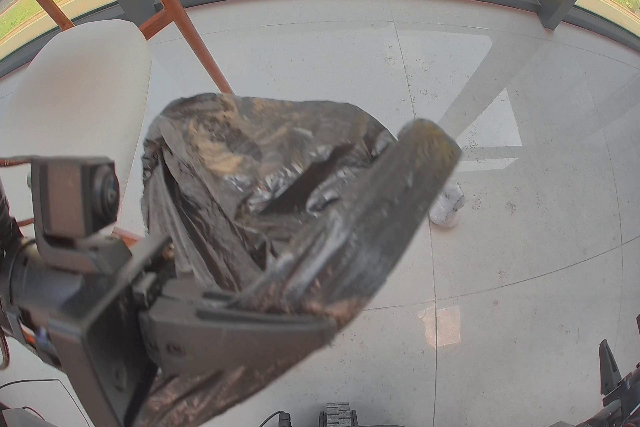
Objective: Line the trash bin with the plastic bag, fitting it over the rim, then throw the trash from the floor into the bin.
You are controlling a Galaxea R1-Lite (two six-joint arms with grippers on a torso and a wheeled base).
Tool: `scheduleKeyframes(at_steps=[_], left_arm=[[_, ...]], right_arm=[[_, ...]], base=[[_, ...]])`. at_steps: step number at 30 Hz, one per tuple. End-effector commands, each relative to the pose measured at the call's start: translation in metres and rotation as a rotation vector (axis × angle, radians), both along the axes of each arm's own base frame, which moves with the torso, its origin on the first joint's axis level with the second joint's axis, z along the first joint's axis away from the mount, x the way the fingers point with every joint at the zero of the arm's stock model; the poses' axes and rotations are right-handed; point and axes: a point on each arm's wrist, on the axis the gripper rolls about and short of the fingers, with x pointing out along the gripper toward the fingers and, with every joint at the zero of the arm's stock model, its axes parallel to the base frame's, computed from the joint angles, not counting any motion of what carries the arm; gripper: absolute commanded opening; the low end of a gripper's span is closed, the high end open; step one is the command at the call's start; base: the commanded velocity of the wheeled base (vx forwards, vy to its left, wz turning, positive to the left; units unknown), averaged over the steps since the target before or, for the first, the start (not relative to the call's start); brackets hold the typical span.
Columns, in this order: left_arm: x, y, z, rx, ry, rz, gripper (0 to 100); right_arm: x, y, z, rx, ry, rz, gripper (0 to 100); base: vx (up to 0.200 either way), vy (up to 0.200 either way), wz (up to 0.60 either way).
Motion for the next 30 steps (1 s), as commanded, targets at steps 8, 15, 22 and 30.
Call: scheduleKeyframes(at_steps=[8, 15, 22, 30], left_arm=[[-0.004, -0.023, -0.022, 0.073, 0.022, -0.095, 0], [0.0, -0.025, -0.012, 0.036, -0.031, -0.092, 0], [0.009, -0.034, -0.003, 0.022, -0.058, -0.082, 0], [0.02, -0.043, 0.0, 0.024, -0.088, -0.074, 0]], right_arm=[[0.0, 0.0, -0.005, -0.001, 0.004, 0.001, 100], [0.0, 0.0, -0.005, -0.001, 0.003, 0.001, 100], [0.0, 0.0, -0.005, -0.002, 0.003, 0.002, 100], [0.0, 0.0, -0.005, -0.002, 0.003, 0.002, 100]], base=[[0.0, 0.0, 0.0], [0.0, 0.0, 0.0], [0.0, 0.0, 0.0], [0.0, 0.0, 0.0]])
